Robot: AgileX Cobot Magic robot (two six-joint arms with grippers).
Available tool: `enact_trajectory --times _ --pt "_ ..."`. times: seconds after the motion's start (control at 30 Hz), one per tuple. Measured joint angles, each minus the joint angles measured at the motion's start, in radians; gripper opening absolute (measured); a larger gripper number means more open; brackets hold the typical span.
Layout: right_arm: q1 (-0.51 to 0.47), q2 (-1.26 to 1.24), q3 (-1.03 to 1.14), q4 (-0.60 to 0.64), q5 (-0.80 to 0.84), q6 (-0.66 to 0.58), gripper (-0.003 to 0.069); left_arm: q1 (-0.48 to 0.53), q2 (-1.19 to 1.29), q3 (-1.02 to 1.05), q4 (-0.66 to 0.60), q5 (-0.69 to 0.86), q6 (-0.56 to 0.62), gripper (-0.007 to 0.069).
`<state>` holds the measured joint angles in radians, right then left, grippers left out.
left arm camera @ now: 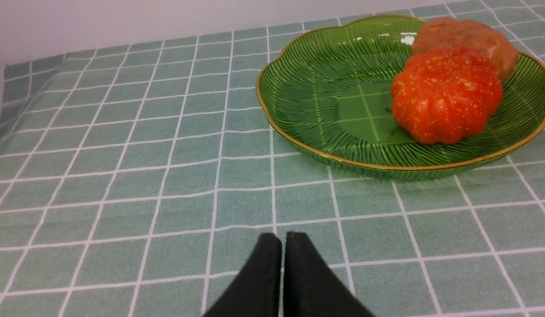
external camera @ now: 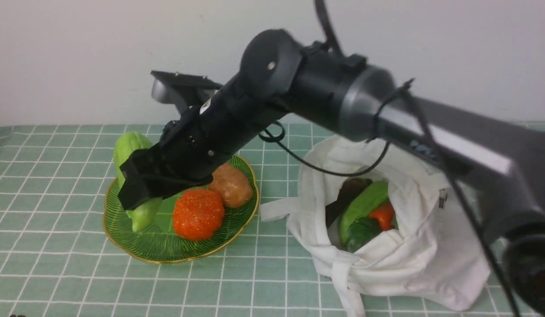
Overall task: Take vegetables from cloth bag on blue coffee tablecloth place on plate.
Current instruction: 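Take the green vegetable out of the bag and place it on the plate with the right gripper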
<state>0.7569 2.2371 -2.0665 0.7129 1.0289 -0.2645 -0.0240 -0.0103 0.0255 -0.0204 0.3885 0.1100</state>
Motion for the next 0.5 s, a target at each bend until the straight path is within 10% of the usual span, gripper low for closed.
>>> enact_trajectory --times 0.33,0.5 --pt "0.003 0.201 -0.155 -0.05 -0.081 0.105 0.043 0.0 0.0 0.0 0.0 0.0 0.0 -0.0008" --pt "0.003 0.21 -0.164 -0.079 -0.075 0.105 0.0599 0.0 0.0 0.0 0.0 0.0 0.0 -0.0008"
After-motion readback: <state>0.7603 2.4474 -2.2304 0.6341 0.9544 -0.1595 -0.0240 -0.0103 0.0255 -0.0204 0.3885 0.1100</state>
